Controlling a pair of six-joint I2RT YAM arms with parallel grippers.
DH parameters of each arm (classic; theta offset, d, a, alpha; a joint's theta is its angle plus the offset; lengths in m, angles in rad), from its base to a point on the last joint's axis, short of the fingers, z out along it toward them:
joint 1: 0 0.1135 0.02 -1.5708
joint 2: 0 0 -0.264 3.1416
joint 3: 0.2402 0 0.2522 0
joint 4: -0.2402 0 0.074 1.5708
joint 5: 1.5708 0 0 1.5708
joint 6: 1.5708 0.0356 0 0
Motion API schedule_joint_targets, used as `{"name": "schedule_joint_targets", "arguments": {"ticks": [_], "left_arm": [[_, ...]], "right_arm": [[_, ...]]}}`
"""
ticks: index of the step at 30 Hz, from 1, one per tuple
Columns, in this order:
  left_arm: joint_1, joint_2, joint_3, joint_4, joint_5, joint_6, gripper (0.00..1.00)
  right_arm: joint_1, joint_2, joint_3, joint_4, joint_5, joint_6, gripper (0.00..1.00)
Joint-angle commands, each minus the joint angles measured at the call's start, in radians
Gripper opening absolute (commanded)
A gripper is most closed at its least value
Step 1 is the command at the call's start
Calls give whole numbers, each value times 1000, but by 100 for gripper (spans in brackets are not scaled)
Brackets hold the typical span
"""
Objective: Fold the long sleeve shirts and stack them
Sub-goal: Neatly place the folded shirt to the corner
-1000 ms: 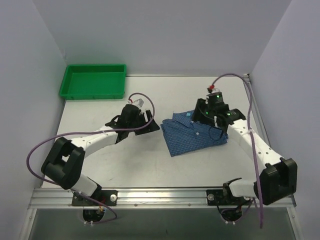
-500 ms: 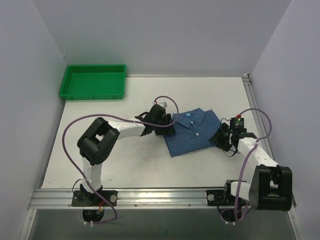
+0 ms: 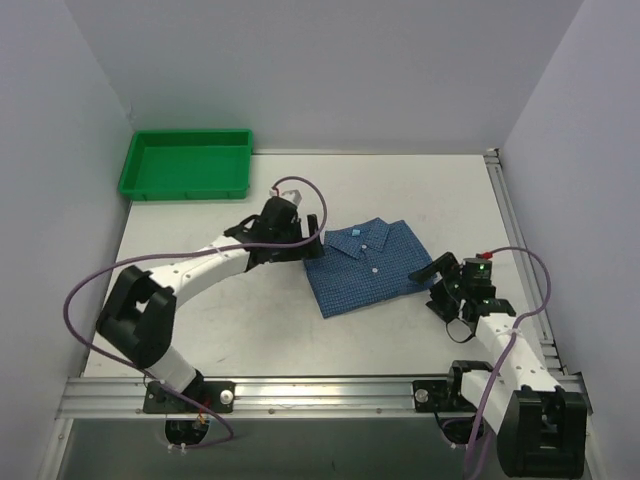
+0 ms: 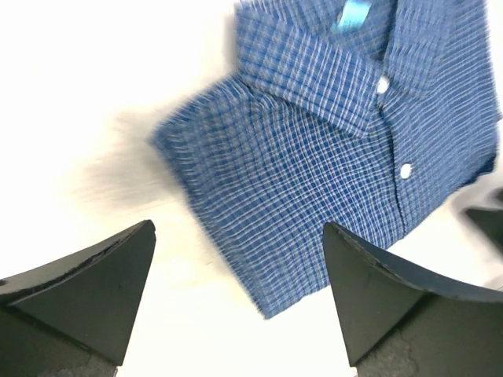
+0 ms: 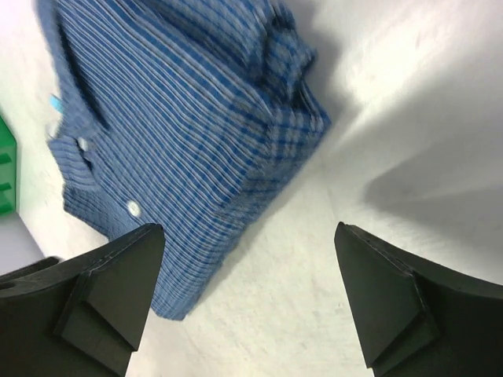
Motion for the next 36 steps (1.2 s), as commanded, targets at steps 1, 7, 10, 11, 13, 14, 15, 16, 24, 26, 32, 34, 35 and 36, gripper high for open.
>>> {"name": "schedule_joint_targets", "arguments": {"ticks": [1,7,10,11,13,14,15,16,24,26,32,34,35,36], "left_arm": [[87,-144,42,-145,-28,107,98],[285,-321,8,-250,31,219,98],[371,-404,-58,-238,-2,267,97],[412,-419,-82,-230,-2,261,97],[443,-450,-143,-192,47,244,97],[462,-459,-163,-178,64,233,98],[468,-462,-179,-167,81,230,97],[477,-459,-199,-161,89,230,97],[566,-448,-200,-153,178,224,97],[585,-442,-200,-153,188,223,98],[617,-424,-199,-153,211,224,98],[623,-418,-197,-158,215,224,97],[629,-408,-196,-158,216,226,97],[631,-404,-196,-159,218,226,98]], "right_arm": [[109,-1,-85,115,-21,174,95],[317,66,-181,348,165,413,95],[402,129,-179,417,261,488,94],[416,176,-174,433,271,507,93],[430,227,-156,480,271,560,90],[434,270,-149,493,277,579,87],[434,289,-148,525,283,596,82],[431,304,-148,543,300,625,72],[283,516,10,627,295,623,42],[211,577,47,638,285,610,38],[21,752,206,687,259,603,20],[-21,818,261,713,255,623,12],[-64,839,278,730,254,632,10],[-84,861,295,765,251,640,7]]}}
